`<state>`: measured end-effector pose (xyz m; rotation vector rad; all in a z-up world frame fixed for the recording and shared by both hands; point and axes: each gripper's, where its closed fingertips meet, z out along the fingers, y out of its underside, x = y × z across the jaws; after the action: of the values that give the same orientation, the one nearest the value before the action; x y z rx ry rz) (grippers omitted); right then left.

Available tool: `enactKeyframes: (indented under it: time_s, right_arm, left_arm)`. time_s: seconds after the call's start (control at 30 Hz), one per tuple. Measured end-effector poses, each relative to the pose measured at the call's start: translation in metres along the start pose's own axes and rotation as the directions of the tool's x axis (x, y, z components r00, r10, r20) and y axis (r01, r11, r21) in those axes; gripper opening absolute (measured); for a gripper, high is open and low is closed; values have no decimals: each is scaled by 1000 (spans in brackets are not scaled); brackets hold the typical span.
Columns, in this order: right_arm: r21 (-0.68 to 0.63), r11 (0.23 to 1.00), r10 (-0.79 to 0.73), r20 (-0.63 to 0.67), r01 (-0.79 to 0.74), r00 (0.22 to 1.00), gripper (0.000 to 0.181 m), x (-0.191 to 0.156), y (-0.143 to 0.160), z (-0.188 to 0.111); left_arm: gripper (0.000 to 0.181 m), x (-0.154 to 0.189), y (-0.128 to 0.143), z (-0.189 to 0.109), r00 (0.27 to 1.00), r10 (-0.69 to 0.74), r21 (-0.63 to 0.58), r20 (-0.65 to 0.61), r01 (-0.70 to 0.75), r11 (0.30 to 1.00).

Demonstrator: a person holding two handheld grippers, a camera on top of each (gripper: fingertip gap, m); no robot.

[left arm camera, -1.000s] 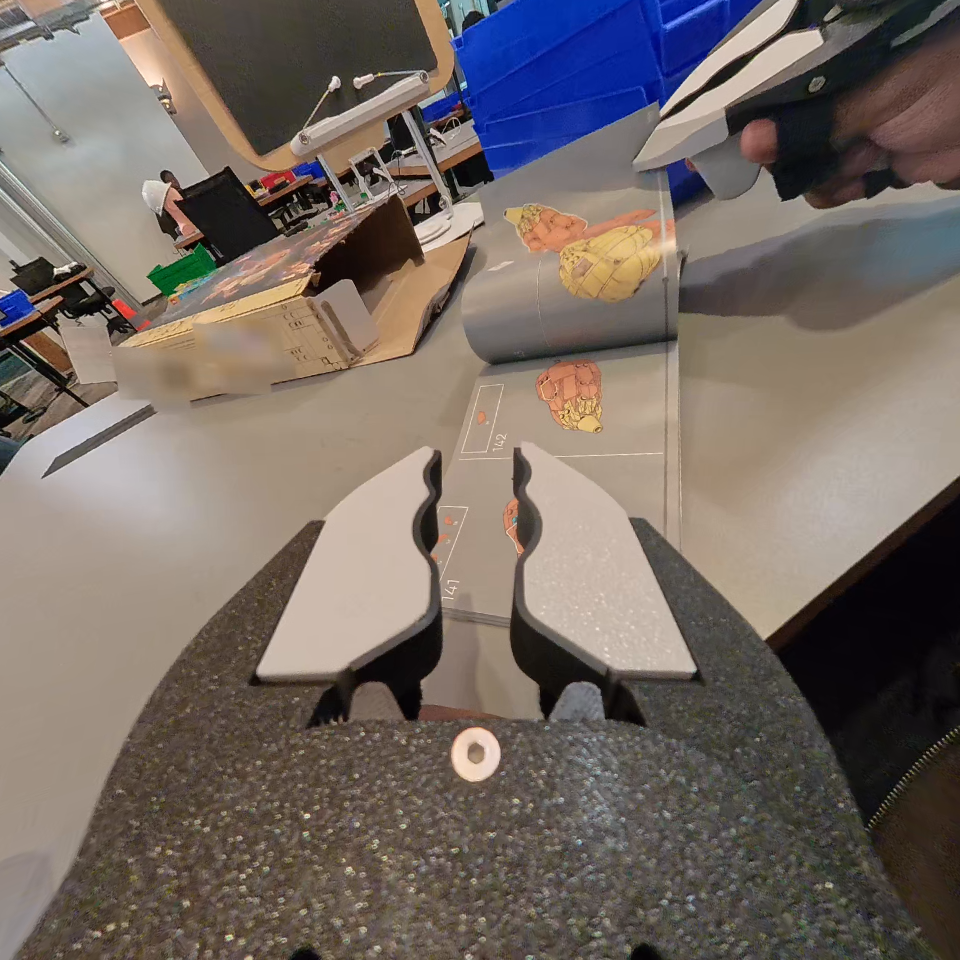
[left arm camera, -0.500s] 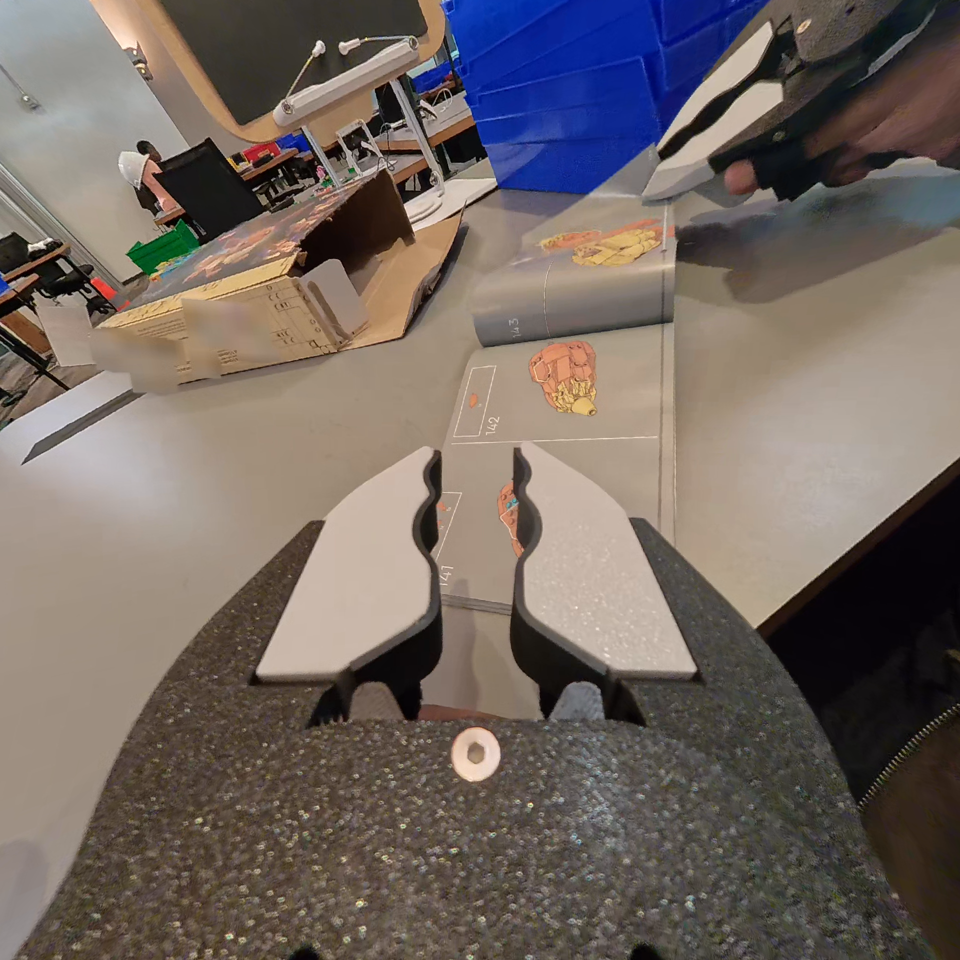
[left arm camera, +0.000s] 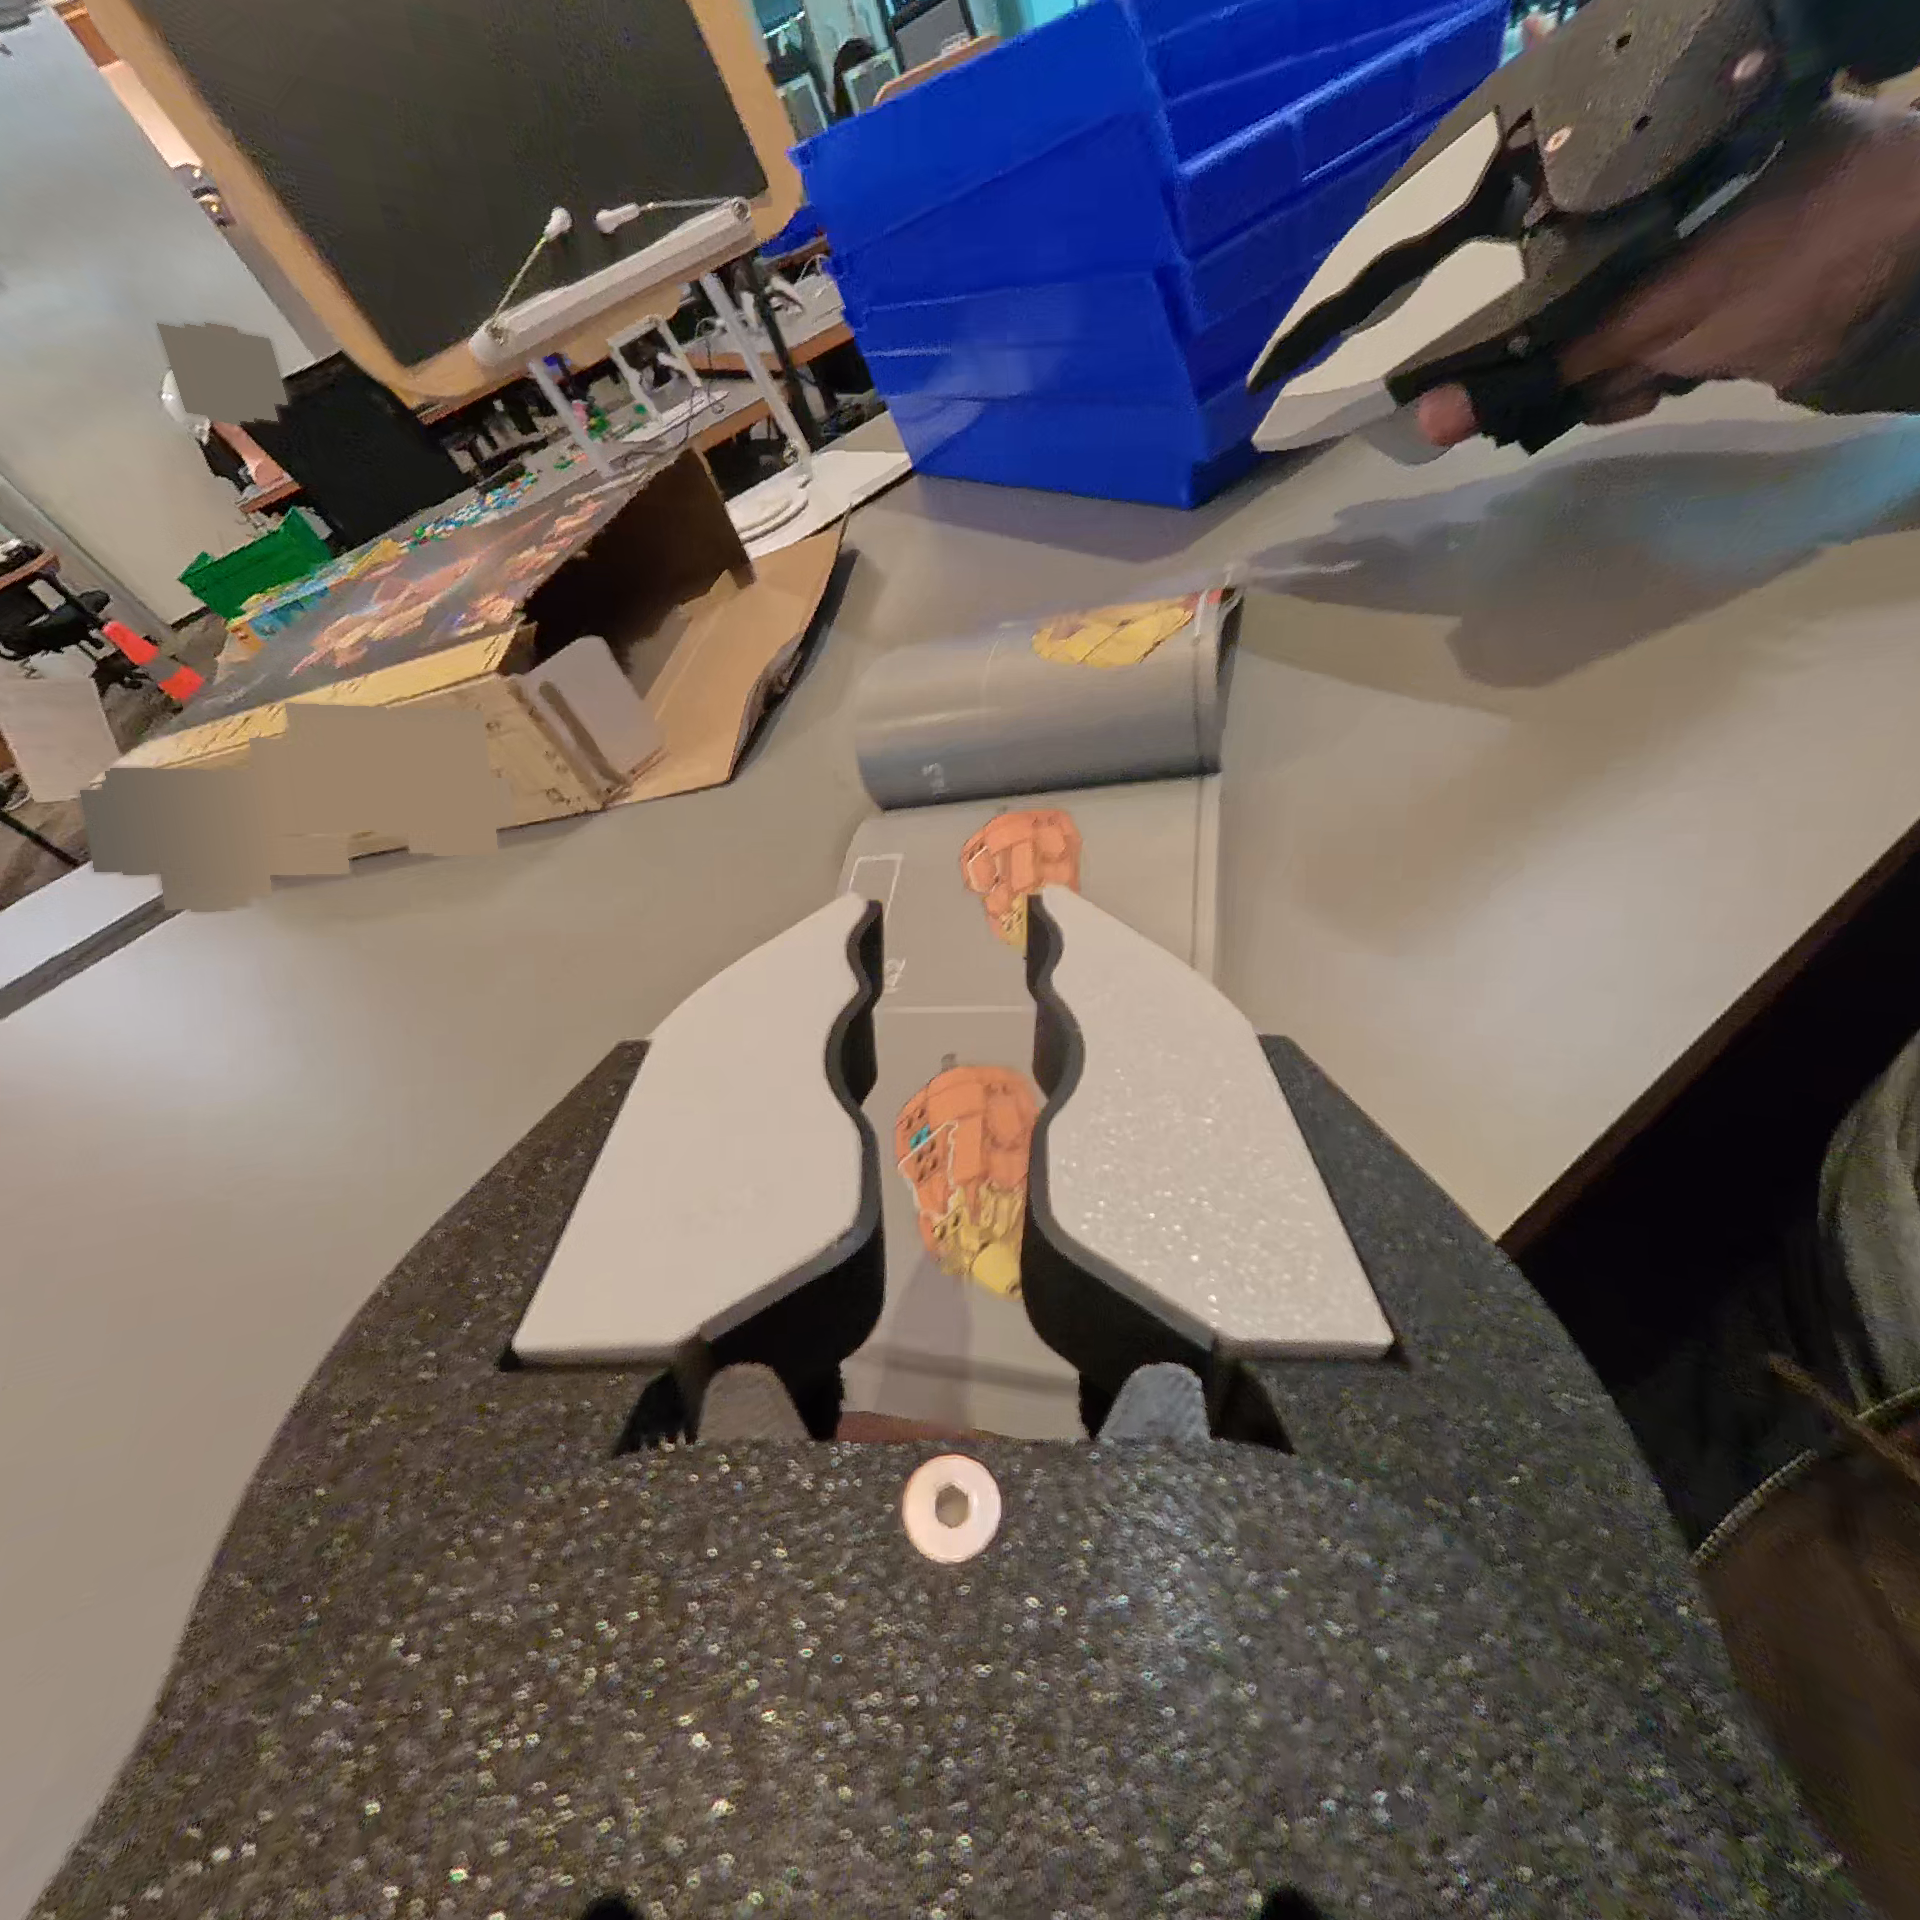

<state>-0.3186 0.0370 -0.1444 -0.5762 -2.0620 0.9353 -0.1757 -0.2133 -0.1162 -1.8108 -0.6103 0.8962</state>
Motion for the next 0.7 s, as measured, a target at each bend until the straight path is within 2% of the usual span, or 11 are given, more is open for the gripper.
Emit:
enactKeyframes:
  time_s: [0.13,0.37,0.53,0.7]
  right_arm:
    - [40,997,-70,-3,70,998,20,-7,2,-16]
    - [114,974,-195,-18,195,981,20,-23,13,-48]
    - [183,973,-143,-19,144,990,19,-19,16,-74]
    - [260,965,-32,-37,41,999,18,-3,21,-102]
  left_arm:
    - [26,22,-18,17,999,17,3,-48,-17,1000]
    - [26,82,-52,64,984,4,23,-176,0,1000]
    - [25,117,-65,104,974,-55,-2,-218,56,998]
    - [25,156,-73,141,961,-24,-13,-276,22,1000]
